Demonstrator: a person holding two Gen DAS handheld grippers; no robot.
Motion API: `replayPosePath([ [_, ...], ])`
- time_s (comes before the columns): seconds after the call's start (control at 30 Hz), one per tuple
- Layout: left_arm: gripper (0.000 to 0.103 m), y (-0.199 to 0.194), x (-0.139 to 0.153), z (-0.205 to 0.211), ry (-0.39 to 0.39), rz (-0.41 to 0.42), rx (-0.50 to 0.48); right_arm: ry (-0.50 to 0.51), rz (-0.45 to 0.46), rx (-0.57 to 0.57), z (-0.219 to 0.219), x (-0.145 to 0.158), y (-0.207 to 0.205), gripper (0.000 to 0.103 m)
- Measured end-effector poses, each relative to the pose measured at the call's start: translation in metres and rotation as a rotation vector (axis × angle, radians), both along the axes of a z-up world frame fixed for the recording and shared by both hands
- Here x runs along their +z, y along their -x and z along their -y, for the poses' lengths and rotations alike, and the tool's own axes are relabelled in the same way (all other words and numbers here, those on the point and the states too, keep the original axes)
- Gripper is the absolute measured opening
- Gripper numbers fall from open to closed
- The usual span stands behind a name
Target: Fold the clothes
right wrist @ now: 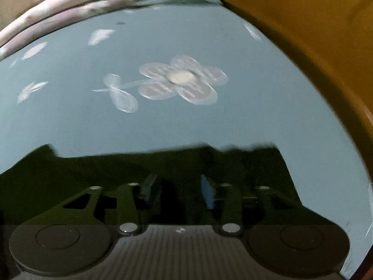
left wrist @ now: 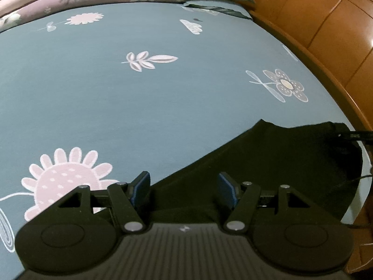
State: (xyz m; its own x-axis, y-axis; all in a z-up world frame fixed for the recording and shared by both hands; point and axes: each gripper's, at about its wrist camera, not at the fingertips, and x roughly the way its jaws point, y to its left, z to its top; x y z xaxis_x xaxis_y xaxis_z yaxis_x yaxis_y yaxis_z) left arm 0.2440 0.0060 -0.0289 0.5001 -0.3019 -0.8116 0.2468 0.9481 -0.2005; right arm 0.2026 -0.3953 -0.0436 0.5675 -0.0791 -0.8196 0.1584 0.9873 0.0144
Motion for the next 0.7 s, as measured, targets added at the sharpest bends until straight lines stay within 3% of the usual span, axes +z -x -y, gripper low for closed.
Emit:
replayPosePath([
  [0.17, 0.066, 0.000, 0.001, 0.002, 0.003, 0.000, -0.003, -0.125, 0.004, 0.207, -0.056, 0.005, -0.023, 0.051],
  [0.3, 0.066, 0.005, 0.003, -0.001, -0.001, 0.004, -0.004, -0.143, -0.088, 0.326, -0.092, -0.023, -0.046, 0.037],
  [0.4, 0.066, 0.007, 0.004, -0.010, -0.008, 0.003, 0.026, -0.116, -0.132, 0.310, -0.097, -0.039, -0.055, 0.033],
  [0.53, 0.066, 0.007, 0.006, -0.022, -0.014, 0.004, 0.058, -0.087, -0.122, 0.285, -0.093, -0.028, -0.055, 0.034],
  [0.7, 0.066, 0.007, 0.009, -0.027, -0.012, 0.020, 0.070, -0.163, -0.061, 0.368, -0.115, -0.009, -0.068, 0.034],
])
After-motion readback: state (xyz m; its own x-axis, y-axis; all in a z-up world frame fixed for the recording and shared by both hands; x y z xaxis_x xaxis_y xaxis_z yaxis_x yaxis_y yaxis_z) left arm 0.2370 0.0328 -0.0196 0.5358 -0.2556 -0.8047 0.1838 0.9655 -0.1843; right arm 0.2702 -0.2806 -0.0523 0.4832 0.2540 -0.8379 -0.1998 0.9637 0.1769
